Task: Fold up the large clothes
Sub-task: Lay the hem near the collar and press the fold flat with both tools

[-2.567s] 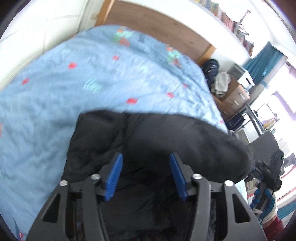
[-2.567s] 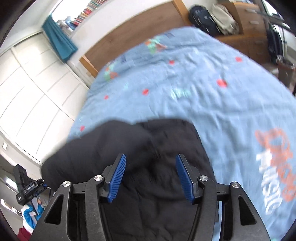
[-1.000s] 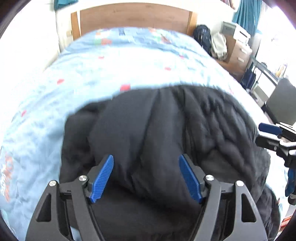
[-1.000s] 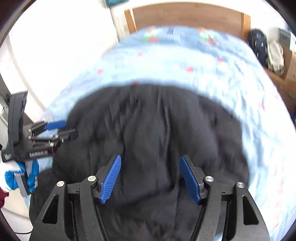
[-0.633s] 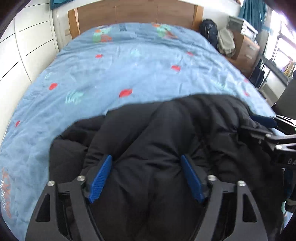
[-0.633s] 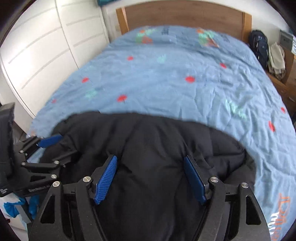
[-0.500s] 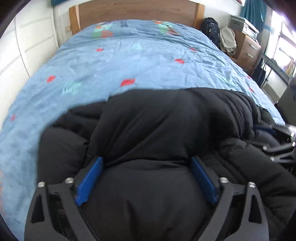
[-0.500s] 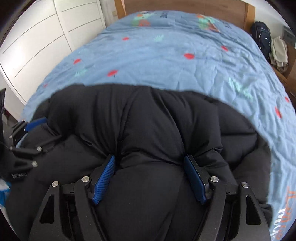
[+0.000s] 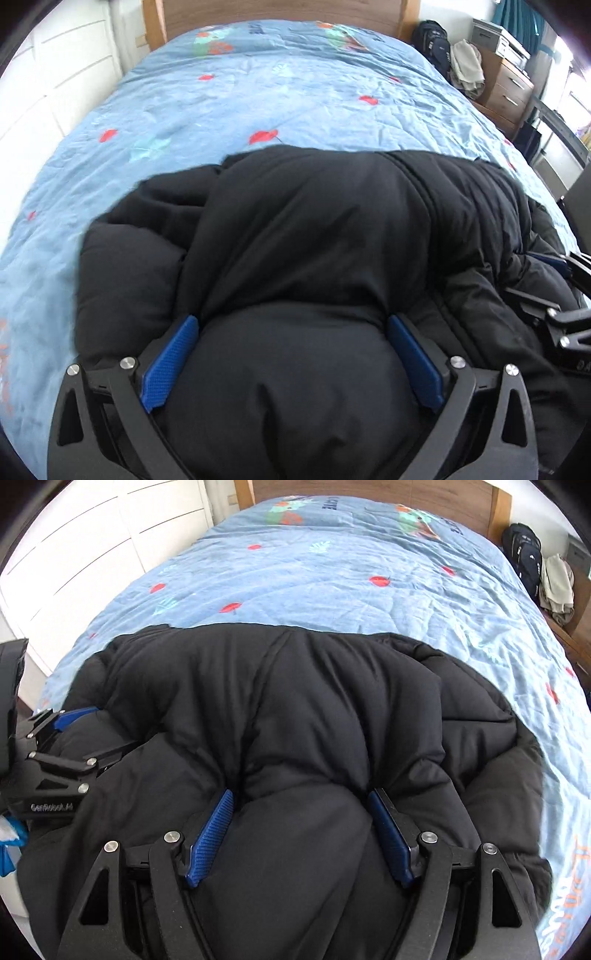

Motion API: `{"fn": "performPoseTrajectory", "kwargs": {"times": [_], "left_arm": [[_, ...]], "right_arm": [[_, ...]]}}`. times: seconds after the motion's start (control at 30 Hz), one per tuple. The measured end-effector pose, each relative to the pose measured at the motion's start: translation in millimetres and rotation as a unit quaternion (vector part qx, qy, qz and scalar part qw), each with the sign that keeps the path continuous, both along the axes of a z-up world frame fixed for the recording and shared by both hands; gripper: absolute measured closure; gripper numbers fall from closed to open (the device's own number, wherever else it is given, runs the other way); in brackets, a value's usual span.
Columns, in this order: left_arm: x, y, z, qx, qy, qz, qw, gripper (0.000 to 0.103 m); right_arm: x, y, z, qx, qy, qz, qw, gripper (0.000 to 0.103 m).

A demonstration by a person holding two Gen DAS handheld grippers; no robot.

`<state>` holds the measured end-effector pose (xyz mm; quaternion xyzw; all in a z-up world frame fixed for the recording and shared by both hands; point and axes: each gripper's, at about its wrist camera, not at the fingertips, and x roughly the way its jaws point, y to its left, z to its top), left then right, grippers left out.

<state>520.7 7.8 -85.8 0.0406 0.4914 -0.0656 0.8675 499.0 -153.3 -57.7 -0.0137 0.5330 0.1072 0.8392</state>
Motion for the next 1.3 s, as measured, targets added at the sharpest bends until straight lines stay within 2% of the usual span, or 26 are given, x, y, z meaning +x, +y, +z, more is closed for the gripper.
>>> {"fn": "performPoseTrajectory", "kwargs": {"times": [0.1,0.2,0.27,0.37,0.43,0.63,0.9,1.3], "left_arm": [[-25,0,21,-0.005,-0.028,0.013,0.9995,0.001],[-53,-3,38,-0.017,-0.059,0.019,0.9980,0.001],[-66,-7,41,-0.024,-0.065,0.013,0.9975,0.001],[-79,-17,27,-0.012,-0.053,-0.005,0.9985,0.001],[-84,-18,13,-0.004,-0.046,-0.008,0.9989,0.001],[-89,-4,-12,-0.036,-0.037,0.013,0.9986,0.000],[-97,-6,-19,-0.033,-0.057,0.013,0.9977,0.000],[-119,-7,-26,-0.034,-0.115,0.017,0.9927,0.000]], "right_arm": [[-13,2,17,0.000,-0.019,0.008,1.000,0.029],[-37,1,46,0.029,-0.065,0.014,0.997,0.028],[-49,2,50,0.040,-0.077,0.019,0.996,0.024],[-61,2,26,0.022,-0.055,0.025,0.998,0.023],[-70,0,10,0.015,-0.057,0.026,0.998,0.023],[-76,-1,-5,0.024,-0.076,0.023,0.997,0.023],[-82,-2,-12,0.029,-0.099,0.020,0.994,0.023],[-101,-2,-13,0.037,-0.145,0.023,0.989,0.023]]}}
